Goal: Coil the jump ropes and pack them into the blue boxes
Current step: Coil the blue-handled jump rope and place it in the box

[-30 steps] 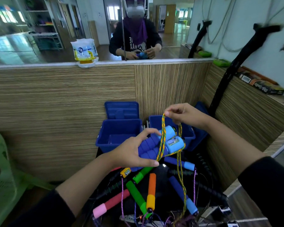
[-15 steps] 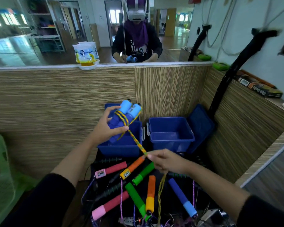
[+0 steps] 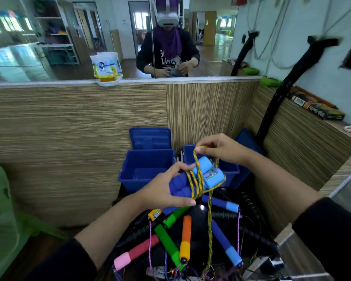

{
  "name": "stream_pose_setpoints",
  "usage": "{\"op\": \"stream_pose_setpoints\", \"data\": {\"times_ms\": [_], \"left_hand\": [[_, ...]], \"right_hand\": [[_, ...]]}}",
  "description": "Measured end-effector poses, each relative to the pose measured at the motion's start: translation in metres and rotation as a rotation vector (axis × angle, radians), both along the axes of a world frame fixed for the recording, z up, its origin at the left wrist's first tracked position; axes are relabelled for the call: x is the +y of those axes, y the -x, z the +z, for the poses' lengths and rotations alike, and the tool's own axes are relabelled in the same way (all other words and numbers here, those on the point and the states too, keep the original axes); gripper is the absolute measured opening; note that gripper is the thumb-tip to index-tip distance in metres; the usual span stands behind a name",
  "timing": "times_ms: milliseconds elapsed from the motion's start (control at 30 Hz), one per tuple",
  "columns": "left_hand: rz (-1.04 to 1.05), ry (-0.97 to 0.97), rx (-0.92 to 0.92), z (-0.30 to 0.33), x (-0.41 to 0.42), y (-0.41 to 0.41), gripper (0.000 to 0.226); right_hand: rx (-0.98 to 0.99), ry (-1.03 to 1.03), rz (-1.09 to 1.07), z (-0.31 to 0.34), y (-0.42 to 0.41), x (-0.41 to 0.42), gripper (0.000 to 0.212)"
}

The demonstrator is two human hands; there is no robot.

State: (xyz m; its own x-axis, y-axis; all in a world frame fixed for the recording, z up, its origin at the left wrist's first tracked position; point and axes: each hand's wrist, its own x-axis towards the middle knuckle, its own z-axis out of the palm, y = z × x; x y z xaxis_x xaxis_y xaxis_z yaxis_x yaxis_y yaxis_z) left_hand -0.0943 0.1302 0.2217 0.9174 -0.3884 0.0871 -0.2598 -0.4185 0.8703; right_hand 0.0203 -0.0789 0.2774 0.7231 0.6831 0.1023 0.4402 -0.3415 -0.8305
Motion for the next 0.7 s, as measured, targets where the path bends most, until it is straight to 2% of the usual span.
{"op": "stream_pose_setpoints", "data": {"times_ms": [67,133,200,300,400,500,600,700], "left_hand": [[-0.041,0.07,-0.02,0.012,-0.007,0.008,0.075],[-0.052,0.16,-0.038,0.02,-0.005,0.01,0.08],[-0.001,0.235,-0.08,0.025,0.0,0.005,0.082],[0.188,0.359,-0.161,0.028,0.019,-0.011,0.077],[0.412,0.438,-0.165,0.02,0.057,-0.029,0.075],[0.542,0.353,-0.109,-0.001,0.088,-0.033,0.078],[0.487,0.14,-0.005,-0.03,0.088,-0.026,0.084],[0.296,-0.006,0.024,-0.042,0.06,-0.014,0.078]], "right_hand": [[0.276,-0.153,-0.005,-0.007,-0.003,-0.003,0.007],[0.449,-0.279,-0.003,-0.019,0.003,0.001,0.025],[0.486,-0.326,0.033,-0.035,0.021,0.014,0.033],[0.544,-0.287,0.049,-0.069,0.053,0.035,0.022],[0.444,-0.197,0.049,-0.094,0.069,0.029,0.032],[0.163,-0.023,0.066,-0.094,0.072,0.013,0.025],[-0.025,0.024,0.04,-0.067,0.059,0.009,0.019],[-0.142,-0.035,0.013,-0.032,0.036,0.014,0.017]]}}
